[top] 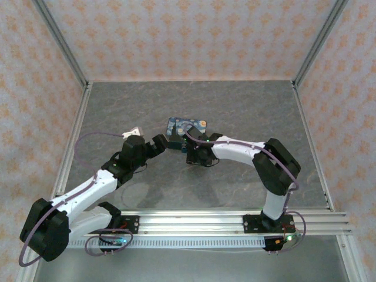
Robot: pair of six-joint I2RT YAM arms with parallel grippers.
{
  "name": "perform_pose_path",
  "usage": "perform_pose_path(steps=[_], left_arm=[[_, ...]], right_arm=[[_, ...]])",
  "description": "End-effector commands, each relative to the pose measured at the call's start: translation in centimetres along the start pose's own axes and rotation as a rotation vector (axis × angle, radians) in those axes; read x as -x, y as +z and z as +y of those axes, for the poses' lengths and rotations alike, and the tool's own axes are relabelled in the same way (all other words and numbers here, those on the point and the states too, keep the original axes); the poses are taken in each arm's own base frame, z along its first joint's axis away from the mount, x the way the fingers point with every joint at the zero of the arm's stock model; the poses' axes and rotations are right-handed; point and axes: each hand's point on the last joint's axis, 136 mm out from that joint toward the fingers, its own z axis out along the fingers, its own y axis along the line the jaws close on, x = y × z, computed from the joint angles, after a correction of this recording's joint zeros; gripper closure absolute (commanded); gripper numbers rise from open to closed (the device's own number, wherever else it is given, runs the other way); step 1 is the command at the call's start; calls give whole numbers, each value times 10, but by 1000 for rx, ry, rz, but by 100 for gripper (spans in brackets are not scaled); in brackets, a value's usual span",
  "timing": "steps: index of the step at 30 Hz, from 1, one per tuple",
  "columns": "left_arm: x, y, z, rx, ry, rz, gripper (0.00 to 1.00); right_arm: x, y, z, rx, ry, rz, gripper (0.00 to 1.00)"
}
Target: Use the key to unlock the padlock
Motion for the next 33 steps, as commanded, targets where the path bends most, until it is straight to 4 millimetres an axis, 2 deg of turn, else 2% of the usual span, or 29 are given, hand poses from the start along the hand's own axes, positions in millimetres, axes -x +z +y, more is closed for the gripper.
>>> perform_pose_path(steps=[1, 5, 9, 15, 20, 25, 33], left_arm=[[10, -5, -8, 3, 26, -31, 0], [10, -5, -7, 4, 27, -31, 0], [11, -5, -8, 5, 26, -32, 0], [11, -7, -7, 7, 26, -35, 0], [13, -8, -7, 10, 29, -40, 0], [13, -10, -6, 14, 31, -45, 0], [11, -13, -11, -15, -79, -20, 0]], right_arm=[[5, 3, 11, 16, 10, -13, 65], [4, 9, 5, -11, 12, -11, 65], [1, 15, 2, -28, 11, 4, 70], [-6, 21, -7, -59, 13, 32, 83], [-10, 17, -11, -67, 10, 38, 89], [-11, 10, -15, -77, 3, 31, 99], [6, -15, -7, -12, -25, -88, 100]])
